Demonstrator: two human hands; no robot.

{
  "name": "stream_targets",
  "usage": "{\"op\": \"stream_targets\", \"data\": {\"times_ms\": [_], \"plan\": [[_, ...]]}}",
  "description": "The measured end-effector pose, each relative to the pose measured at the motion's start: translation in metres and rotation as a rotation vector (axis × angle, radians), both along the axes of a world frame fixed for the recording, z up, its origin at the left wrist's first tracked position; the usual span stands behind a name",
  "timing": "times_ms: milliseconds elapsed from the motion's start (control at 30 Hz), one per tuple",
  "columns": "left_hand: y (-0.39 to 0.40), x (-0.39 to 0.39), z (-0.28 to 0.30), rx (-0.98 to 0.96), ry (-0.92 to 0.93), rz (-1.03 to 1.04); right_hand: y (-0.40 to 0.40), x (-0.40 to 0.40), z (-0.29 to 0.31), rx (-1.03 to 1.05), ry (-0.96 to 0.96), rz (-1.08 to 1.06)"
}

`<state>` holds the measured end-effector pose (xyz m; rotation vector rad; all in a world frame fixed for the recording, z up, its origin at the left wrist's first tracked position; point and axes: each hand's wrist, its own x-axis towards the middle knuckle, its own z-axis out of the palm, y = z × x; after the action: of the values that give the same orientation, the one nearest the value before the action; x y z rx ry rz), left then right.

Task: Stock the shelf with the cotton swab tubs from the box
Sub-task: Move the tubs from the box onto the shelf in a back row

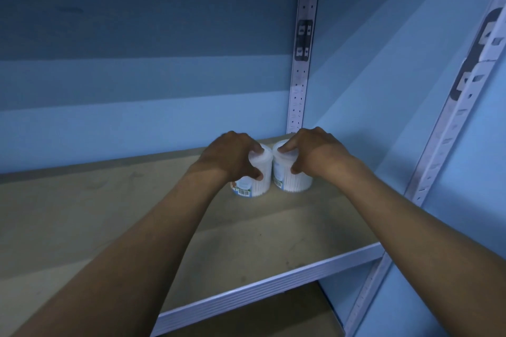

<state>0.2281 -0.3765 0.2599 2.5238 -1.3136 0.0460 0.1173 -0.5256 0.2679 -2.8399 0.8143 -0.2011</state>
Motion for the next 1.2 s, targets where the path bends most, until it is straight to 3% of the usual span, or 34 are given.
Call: {"op": "stream_targets", "data": {"times_ms": [667, 1200], "plan": [[-0.085, 0.07, -0.016, -0.026, -0.029, 0.104, -0.086, 0.073, -0.013, -0.021, -0.105, 0.064], [-0.129, 0.103, -0.016, 0.002, -0.124, 0.092, -0.124, 0.109, -0.011, -0.138, -0.035, 0.132]]}}
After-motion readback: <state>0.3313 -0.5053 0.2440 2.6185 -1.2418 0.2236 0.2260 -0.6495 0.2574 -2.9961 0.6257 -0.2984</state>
